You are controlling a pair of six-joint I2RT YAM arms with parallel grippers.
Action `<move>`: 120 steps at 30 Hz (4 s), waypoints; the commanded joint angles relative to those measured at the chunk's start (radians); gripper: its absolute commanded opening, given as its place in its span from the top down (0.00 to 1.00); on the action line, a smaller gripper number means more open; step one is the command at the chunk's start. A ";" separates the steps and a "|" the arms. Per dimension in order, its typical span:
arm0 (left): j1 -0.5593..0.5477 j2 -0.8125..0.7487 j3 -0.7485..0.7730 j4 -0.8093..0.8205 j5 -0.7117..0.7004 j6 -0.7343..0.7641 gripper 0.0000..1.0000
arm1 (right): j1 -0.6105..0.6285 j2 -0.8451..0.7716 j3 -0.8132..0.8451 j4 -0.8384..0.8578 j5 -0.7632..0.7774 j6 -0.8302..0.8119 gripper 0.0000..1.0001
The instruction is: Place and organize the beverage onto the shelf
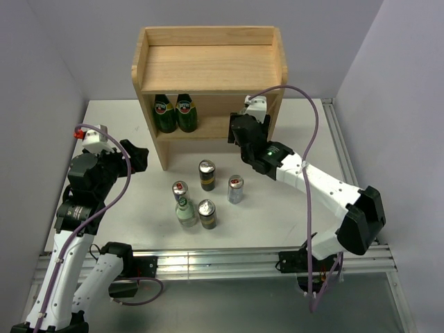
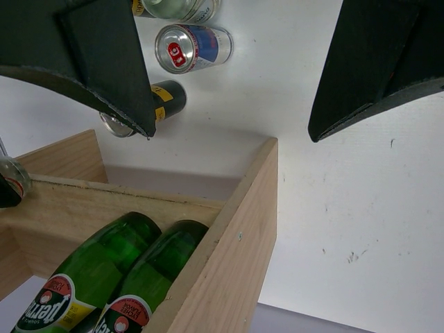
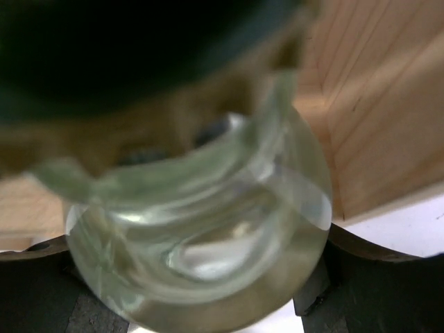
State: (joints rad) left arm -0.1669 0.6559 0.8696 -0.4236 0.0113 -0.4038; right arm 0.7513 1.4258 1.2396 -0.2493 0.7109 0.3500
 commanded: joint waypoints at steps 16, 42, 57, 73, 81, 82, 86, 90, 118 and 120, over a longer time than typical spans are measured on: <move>0.004 -0.004 -0.004 0.037 0.018 0.025 0.01 | -0.107 0.145 0.118 0.209 0.117 0.050 1.00; 0.006 -0.007 -0.006 0.037 0.015 0.026 0.01 | -0.106 0.341 0.196 0.257 0.323 0.083 1.00; 0.009 -0.012 -0.004 0.037 0.015 0.028 0.01 | -0.089 0.371 0.166 0.217 0.275 0.103 0.25; 0.020 -0.019 -0.006 0.039 0.018 0.028 0.01 | -0.064 0.357 0.126 0.191 0.274 0.132 0.05; 0.026 -0.022 -0.006 0.039 0.021 0.028 0.01 | -0.044 0.326 0.097 0.130 0.277 0.156 0.01; 0.027 -0.022 -0.006 0.039 0.021 0.028 0.01 | -0.041 0.318 0.093 0.128 0.277 0.158 0.00; 0.032 -0.025 -0.006 0.040 0.021 0.028 0.01 | -0.032 0.289 0.057 0.127 0.263 0.159 0.00; 0.033 -0.024 -0.006 0.040 0.021 0.026 0.01 | -0.021 0.262 0.046 0.105 0.268 0.167 0.00; 0.043 -0.022 -0.007 0.043 0.023 0.026 0.01 | 0.308 -0.004 -0.081 -0.169 0.461 0.337 0.00; 0.044 -0.022 -0.007 0.043 0.026 0.026 0.01 | 0.359 -0.051 -0.080 -0.229 0.487 0.372 0.00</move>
State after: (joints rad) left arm -0.1303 0.6437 0.8696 -0.4236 0.0151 -0.4007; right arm 1.0447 1.4761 1.1519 -0.3809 1.1069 0.6422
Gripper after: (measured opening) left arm 0.993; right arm 0.998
